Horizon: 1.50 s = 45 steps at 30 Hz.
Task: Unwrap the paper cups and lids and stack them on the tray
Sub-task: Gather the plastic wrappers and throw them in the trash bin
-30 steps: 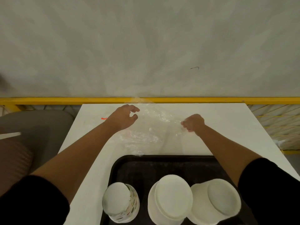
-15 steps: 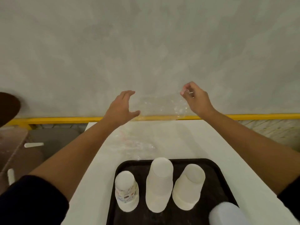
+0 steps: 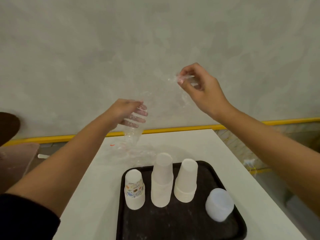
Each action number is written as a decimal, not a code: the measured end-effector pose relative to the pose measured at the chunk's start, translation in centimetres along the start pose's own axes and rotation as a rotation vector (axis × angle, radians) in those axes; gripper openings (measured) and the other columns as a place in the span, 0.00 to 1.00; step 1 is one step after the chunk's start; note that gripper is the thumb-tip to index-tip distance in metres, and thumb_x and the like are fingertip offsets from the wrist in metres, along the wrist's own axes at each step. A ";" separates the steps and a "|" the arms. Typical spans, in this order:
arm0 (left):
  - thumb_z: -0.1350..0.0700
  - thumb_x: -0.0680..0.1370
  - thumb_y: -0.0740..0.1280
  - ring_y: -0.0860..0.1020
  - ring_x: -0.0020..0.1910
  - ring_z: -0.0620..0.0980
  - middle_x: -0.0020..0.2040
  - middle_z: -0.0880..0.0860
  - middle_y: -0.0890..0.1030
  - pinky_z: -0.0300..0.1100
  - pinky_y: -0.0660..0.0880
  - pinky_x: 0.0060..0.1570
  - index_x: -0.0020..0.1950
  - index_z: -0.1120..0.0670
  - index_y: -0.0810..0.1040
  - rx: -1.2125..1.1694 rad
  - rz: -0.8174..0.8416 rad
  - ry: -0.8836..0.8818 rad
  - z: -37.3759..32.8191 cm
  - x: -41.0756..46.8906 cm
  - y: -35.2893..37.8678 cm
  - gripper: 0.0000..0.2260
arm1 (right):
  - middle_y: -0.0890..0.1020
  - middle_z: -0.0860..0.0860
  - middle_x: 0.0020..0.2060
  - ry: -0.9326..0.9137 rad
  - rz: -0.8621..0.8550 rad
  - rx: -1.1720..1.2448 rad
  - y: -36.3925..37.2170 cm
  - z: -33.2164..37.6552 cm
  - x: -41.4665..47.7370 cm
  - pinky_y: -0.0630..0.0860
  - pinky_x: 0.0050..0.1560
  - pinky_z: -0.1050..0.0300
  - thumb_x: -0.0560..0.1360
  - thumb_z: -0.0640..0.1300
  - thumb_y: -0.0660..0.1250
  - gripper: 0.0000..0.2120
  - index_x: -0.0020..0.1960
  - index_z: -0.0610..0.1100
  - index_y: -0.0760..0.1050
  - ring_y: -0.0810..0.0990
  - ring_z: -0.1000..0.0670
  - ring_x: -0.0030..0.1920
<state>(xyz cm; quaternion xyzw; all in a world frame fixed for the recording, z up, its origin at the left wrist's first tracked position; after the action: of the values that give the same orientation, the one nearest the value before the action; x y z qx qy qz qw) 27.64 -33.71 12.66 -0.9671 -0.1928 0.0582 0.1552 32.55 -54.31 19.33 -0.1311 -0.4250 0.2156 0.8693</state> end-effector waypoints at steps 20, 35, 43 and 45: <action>0.49 0.73 0.67 0.80 0.50 0.55 0.61 0.53 0.79 0.59 0.75 0.55 0.62 0.54 0.72 -0.620 0.404 -0.016 1.5 -17.9 14.1 0.19 | 0.77 0.58 0.56 0.252 0.317 -0.064 -2.2 4.3 -23.0 0.66 0.60 0.66 0.74 0.47 0.68 0.07 0.52 0.49 0.76 0.70 0.59 0.62; 0.68 0.75 0.64 0.82 0.51 0.53 0.52 0.50 0.83 0.48 0.80 0.49 0.58 0.53 0.75 -0.515 0.769 -0.269 6.6 -33.1 37.4 0.15 | 0.75 0.46 0.65 1.196 -0.072 0.731 -18.3 1.8 -50.4 0.60 0.71 0.42 0.65 0.59 0.71 0.35 0.67 0.45 0.70 0.72 0.45 0.66; 0.61 0.72 0.71 0.80 0.51 0.54 0.54 0.54 0.77 0.41 0.79 0.43 0.69 0.51 0.64 -0.222 0.733 -0.282 10.7 -35.4 43.2 0.28 | 0.81 0.45 0.43 1.301 -0.566 0.564 -21.5 2.7 -57.4 0.78 0.46 0.56 0.70 0.36 0.70 0.07 0.46 0.40 0.72 0.80 0.49 0.40; 0.57 0.72 0.72 0.78 0.54 0.52 0.54 0.51 0.76 0.38 0.77 0.44 0.70 0.47 0.61 -0.108 0.702 -0.203 11.1 -35.6 43.8 0.30 | 0.80 0.47 0.37 1.341 -0.629 0.449 -21.6 2.8 -58.7 0.77 0.41 0.58 0.71 0.37 0.70 0.07 0.44 0.41 0.72 0.79 0.51 0.36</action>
<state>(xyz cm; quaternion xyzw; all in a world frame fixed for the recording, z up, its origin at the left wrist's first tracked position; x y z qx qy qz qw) 8.54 -82.99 -10.04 -0.9705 0.1334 0.1931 0.0549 4.01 -101.61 -10.15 0.0726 0.2289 -0.0857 0.9669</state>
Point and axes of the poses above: each hand's wrist, its own x-axis towards the middle knuckle, its own y-axis out of the palm, z = x × y, the point moved 3 cm from there along x, towards the middle knuckle
